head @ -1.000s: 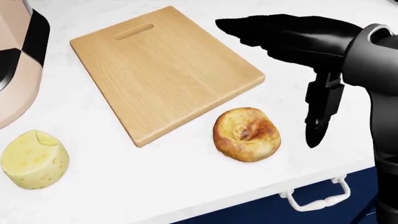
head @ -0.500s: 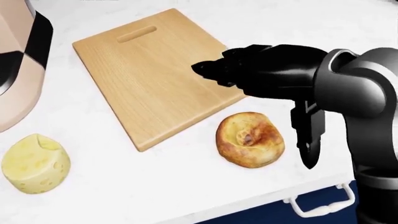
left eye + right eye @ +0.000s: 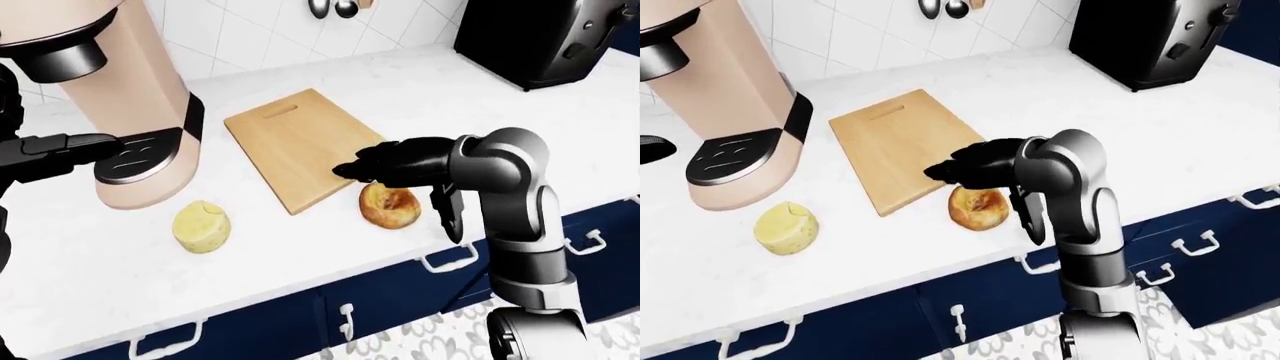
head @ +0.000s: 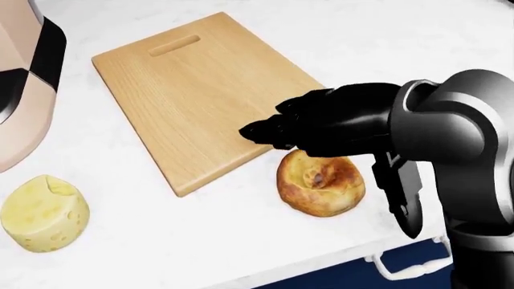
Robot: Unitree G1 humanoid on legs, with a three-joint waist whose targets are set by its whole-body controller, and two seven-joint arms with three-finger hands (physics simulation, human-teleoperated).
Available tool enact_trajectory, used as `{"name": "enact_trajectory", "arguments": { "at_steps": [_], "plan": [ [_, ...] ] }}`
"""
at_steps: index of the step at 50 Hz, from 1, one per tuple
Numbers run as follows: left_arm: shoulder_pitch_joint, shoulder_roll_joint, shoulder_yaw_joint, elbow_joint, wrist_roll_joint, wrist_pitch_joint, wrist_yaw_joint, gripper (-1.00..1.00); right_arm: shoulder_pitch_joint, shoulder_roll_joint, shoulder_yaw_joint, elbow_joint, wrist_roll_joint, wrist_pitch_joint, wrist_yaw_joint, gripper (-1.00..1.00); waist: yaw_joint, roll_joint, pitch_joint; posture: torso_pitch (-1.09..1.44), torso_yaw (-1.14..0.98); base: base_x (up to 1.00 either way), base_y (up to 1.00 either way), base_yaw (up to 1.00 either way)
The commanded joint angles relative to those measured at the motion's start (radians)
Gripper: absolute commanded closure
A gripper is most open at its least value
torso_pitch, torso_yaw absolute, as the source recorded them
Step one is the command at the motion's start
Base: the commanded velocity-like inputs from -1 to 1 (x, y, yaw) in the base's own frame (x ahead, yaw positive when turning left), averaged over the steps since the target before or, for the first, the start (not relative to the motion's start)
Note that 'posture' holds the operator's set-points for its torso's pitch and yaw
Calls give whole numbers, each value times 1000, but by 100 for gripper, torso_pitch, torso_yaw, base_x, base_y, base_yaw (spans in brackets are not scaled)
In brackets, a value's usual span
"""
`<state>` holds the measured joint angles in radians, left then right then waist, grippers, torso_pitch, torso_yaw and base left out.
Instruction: Place the bread and cheese on the cutting board.
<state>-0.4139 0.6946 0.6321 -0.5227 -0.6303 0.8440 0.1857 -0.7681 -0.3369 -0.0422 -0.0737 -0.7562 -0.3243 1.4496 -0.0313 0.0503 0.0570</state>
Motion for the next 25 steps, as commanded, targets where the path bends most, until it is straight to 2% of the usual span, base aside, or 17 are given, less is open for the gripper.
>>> {"name": "enact_trajectory", "arguments": {
  "at_steps": [1, 11, 25],
  "plan": [
    [-21, 21, 11, -16, -1, -25, -3, -100, -38, -6, -14, -23, 16, -2, 5, -100, -2, 5, -22, 0, 0, 0, 0, 0],
    [-11, 17, 16, -19, -1, -29, -6, -100, -78, 6, -4, 15, 16, -29, 11, -100, -6, 9, -22, 0, 0, 0, 0, 0],
    [-5, 13, 20, -20, 0, -33, -8, -100, -53, 21, 3, 11, 11, -48, 15, -100, -8, 13, -23, 0, 0, 0, 0, 0]
  ]
}}
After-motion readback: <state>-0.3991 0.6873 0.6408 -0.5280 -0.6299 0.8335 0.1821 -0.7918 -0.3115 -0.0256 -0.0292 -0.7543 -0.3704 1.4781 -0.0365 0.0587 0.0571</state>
